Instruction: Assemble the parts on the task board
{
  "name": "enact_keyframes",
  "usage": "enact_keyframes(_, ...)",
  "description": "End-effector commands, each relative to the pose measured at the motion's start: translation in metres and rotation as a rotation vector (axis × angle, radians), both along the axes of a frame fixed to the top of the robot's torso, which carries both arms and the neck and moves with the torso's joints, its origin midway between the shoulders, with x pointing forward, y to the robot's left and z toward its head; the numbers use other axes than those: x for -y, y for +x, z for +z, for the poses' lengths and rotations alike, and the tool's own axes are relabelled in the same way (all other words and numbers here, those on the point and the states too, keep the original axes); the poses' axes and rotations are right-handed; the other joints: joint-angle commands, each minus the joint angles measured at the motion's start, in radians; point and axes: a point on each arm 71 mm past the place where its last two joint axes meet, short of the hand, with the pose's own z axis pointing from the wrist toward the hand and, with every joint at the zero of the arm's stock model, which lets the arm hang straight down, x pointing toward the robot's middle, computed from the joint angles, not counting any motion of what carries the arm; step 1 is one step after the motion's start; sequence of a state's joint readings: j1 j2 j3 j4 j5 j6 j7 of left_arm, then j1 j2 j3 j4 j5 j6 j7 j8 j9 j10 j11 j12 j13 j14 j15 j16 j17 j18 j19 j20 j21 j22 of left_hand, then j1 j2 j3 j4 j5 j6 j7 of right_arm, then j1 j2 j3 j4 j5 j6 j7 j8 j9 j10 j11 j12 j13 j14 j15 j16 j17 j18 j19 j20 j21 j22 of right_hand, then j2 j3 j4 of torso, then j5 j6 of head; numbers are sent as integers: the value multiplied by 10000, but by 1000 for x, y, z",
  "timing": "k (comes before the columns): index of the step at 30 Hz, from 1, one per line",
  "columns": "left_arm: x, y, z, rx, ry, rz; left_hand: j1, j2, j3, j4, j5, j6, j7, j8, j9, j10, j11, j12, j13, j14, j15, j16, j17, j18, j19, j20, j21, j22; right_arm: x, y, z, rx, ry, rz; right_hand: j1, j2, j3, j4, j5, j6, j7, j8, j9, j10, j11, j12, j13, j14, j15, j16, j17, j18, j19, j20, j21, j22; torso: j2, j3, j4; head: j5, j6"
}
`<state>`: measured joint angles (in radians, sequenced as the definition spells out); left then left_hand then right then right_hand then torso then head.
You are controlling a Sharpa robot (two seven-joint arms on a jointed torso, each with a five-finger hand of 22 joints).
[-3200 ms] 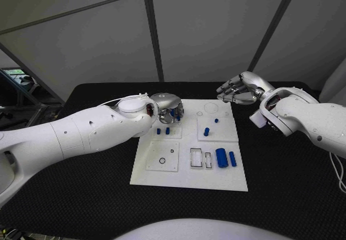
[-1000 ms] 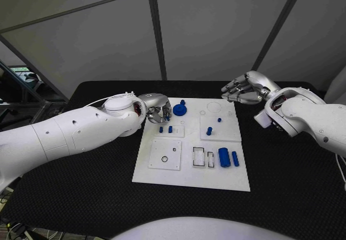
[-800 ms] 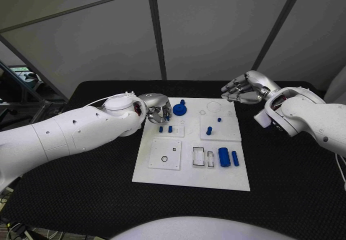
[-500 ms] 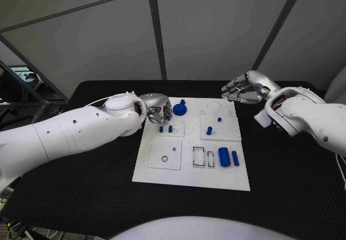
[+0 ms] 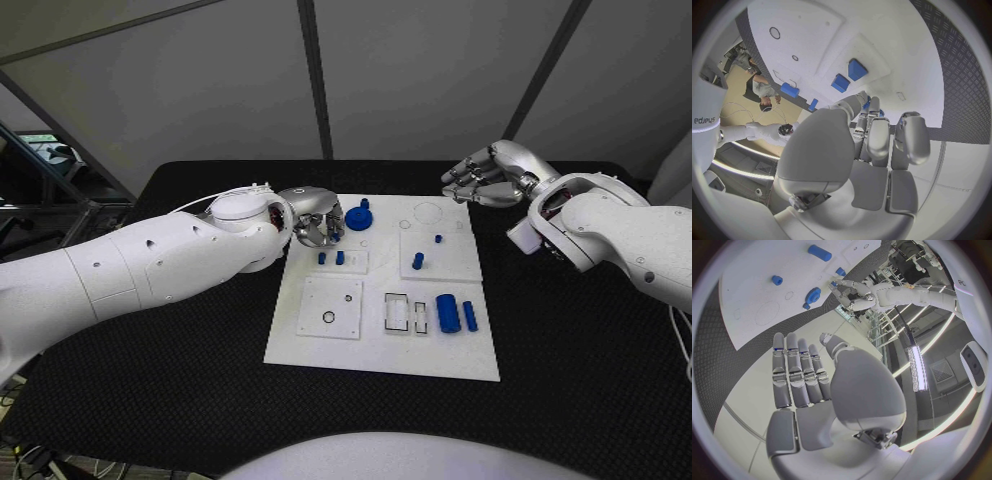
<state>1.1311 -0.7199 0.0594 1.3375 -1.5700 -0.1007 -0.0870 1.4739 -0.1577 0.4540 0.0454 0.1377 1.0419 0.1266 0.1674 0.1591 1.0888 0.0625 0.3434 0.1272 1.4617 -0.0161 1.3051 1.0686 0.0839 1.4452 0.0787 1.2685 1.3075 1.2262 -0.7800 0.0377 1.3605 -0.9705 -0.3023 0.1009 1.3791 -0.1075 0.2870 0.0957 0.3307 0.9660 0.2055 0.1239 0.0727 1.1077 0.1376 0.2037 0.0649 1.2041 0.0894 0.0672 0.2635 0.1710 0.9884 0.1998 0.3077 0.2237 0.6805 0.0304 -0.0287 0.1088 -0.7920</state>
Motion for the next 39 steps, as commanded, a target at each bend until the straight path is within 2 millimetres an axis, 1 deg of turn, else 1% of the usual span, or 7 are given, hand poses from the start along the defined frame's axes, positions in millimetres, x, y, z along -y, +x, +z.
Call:
enact_keyframes(1, 0, 1, 0, -139, 94, 78, -130, 7, 37, 6, -55, 59, 21, -39, -13, 61, 19, -67, -4, -22, 20, 6, -17, -120, -43, 54, -50, 348, -1, 0, 1, 23, -7, 70, 33, 57, 15, -59, 51, 26, 23, -16, 9, -3, 23, -5, -13, -7, 26, -23, -11, 106, 55, -17, -39, -13, 1, 5, -10, 1, -16)
enact_keyframes(3, 0, 1, -1, -159, 110, 87, -146, -4, 30, 7, -58, 53, 22, -50, -16, 53, 22, -81, -5, -27, 21, 1, -28, -118, -48, 56, -59, 344, -1, 0, 1, 19, -8, 75, 33, 57, 15, -59, 51, 26, 23, -16, 9, -3, 23, -5, -13, -7, 26, -23, -11, 106, 55, -17, -39, -13, 5, 5, -9, -6, -2)
enact_keyframes(12, 0, 1, -1, -204, 148, 107, -223, -62, 6, 10, -64, -29, 30, -139, -45, 4, 36, -168, -8, -46, 33, -6, -65, -116, -57, 65, -73, 347, -1, 0, 1, 6, -13, 79, 33, 57, 15, -59, 51, 26, 23, -16, 9, -3, 23, -5, -13, -7, 26, -23, -11, 106, 55, -17, -39, -13, -1, 5, -1, -12, -25)
enact_keyframes(16, 0, 1, -2, -225, 168, 124, -336, -168, 3, 26, -53, -543, 60, -499, -204, -109, 72, -330, -22, -68, 63, -11, -124, -108, -76, 90, -117, 336, -1, 0, 1, 4, -13, 82, 30, 55, 14, -58, 50, 24, 24, -17, 8, -5, 24, -6, -13, -8, 27, -23, -13, 105, 56, -17, -43, -16, -1, 4, 0, -15, -27)
enact_keyframes(21, -1, 2, -2, -243, 191, 155, -397, -224, 13, 30, -54, -889, 39, -754, -344, -160, 103, -450, -18, -81, 89, -2, -164, -102, -86, 117, -153, 331, -1, 0, 1, 6, -14, 75, 25, 52, 12, -56, 50, 22, 25, -18, 8, -7, 26, -7, -14, -10, 28, -24, -16, 105, 58, -16, -48, -19, 0, 0, -5, -10, -32)
enact_keyframes(30, -3, 2, -2, -234, 208, 222, -402, -235, 19, 24, -52, -988, 77, -829, -392, -156, 107, -481, -10, -83, 91, 4, -177, -100, -87, 123, -164, 331, 0, 0, 1, 9, -16, 53, 25, 52, 12, -56, 50, 22, 25, -18, 8, -7, 26, -7, -14, -10, 28, -24, -16, 105, 58, -16, -48, -19, 0, 4, 0, -9, -35)
enact_keyframes(39, -2, 1, -1, -118, 104, 153, -330, -193, 73, -21, -43, -968, 92, -835, -411, -112, 95, -487, 7, -78, 84, 25, -160, -104, -74, 121, -144, 354, 0, 0, 1, 11, -28, 37, 25, 52, 12, -56, 50, 22, 25, -18, 8, -7, 26, -7, -14, -10, 28, -24, -16, 105, 58, -16, -48, -19, -2, -3, 2, 1, -28)
